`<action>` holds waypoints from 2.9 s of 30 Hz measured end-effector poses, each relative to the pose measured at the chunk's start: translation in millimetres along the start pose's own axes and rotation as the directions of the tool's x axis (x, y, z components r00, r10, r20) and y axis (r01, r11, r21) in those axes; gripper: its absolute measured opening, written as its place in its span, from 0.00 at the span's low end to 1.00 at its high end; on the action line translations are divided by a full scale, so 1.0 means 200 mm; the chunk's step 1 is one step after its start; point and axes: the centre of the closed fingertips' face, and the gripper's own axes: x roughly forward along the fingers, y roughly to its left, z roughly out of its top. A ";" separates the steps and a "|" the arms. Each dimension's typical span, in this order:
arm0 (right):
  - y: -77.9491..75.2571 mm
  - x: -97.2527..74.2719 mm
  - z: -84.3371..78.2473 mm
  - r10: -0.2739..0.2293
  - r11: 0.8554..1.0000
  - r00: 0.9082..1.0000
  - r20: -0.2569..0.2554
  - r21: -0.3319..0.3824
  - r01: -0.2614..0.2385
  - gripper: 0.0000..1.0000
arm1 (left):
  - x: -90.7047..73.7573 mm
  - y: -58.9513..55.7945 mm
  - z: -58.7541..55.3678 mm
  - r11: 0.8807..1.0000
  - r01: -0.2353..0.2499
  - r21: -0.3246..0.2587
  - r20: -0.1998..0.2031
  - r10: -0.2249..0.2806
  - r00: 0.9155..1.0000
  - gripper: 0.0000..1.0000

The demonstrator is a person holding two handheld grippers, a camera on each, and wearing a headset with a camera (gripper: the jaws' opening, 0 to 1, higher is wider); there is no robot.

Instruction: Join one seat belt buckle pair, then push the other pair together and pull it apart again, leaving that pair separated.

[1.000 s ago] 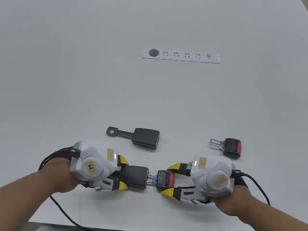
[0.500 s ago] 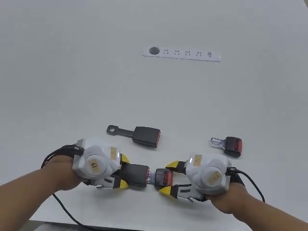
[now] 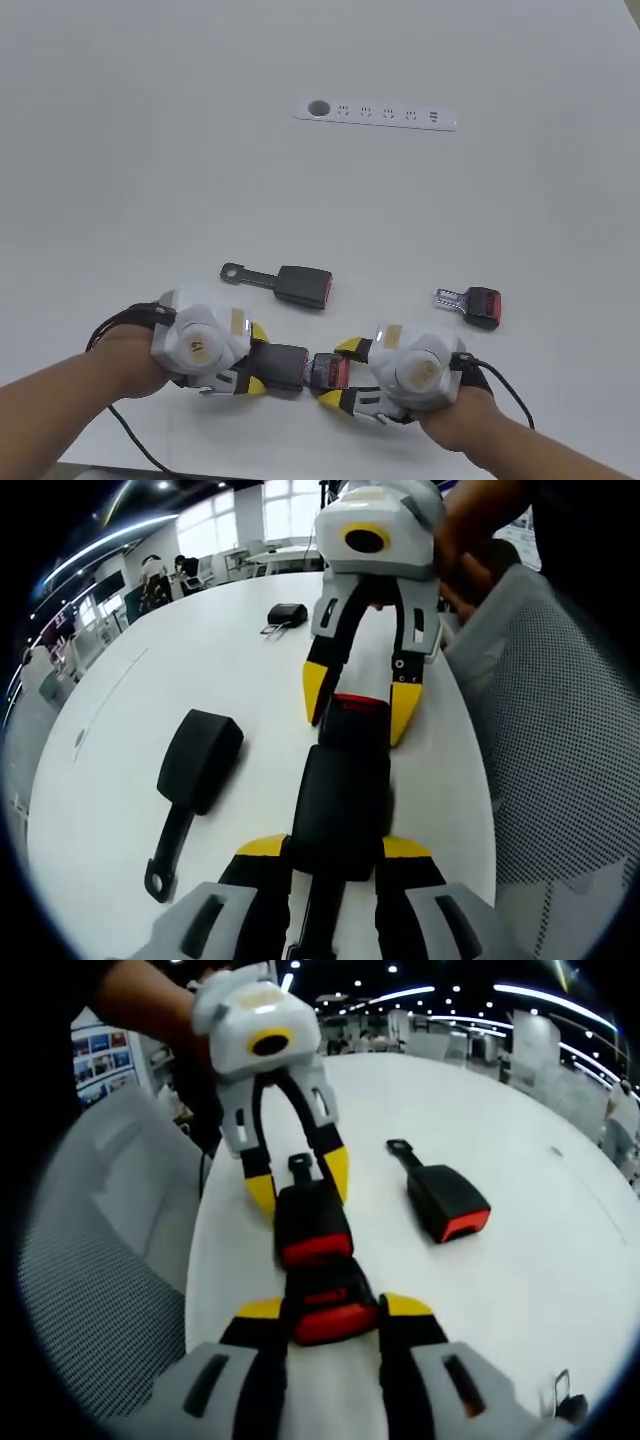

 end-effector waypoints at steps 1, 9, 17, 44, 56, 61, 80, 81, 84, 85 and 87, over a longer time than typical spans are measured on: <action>0.00 0.00 0.00 0.000 1.000 1.000 -0.001 -0.001 0.000 0.35 | 0.00 0.00 0.00 1.000 0.000 0.000 0.000 0.000 1.000 0.33; 0.00 -0.01 0.00 -0.005 1.000 1.000 0.014 -0.003 0.005 0.35 | -0.01 -0.01 0.00 1.000 -0.001 -0.006 0.010 0.001 1.000 0.33; 0.00 -0.01 -0.01 -0.005 1.000 1.000 0.017 -0.018 0.006 0.35 | -0.01 -0.01 0.00 1.000 0.004 0.000 0.020 -0.004 1.000 0.33; 0.00 -0.01 -0.02 -0.012 0.999 0.998 0.060 -0.041 0.014 0.34 | -0.03 0.00 0.01 0.999 0.008 -0.039 0.101 -0.004 0.995 0.32; 0.00 -0.01 -0.02 -0.021 0.997 0.998 0.064 -0.069 0.026 0.34 | -0.03 0.00 0.00 0.999 0.019 -0.034 0.102 -0.016 0.995 0.32; 0.00 -0.01 -0.02 -0.026 0.997 0.997 0.067 -0.071 0.030 0.34 | -0.03 0.00 0.00 0.999 0.020 -0.032 0.100 -0.017 0.995 0.32; 0.00 -0.02 -0.02 -0.045 0.998 0.994 0.095 -0.041 0.049 0.34 | -0.03 0.01 0.01 0.999 0.025 -0.040 0.116 -0.020 0.993 0.32; 0.00 -0.02 -0.02 -0.045 0.998 0.994 0.096 -0.041 0.049 0.34 | -0.03 0.01 0.01 0.999 0.024 -0.041 0.115 -0.019 0.993 0.32; 0.00 -0.02 -0.02 -0.048 0.998 0.994 0.100 -0.036 0.052 0.34 | -0.03 0.01 0.01 0.999 0.024 -0.041 0.113 -0.019 0.993 0.32; 0.00 -0.02 -0.02 -0.050 0.998 0.994 0.100 -0.037 0.054 0.34 | -0.03 0.01 0.01 0.999 0.024 -0.040 0.112 -0.019 0.993 0.32; 0.00 -0.02 -0.02 -0.051 0.998 0.994 0.100 -0.029 0.054 0.34 | -0.03 0.01 0.01 0.999 0.025 -0.029 0.105 -0.022 0.994 0.32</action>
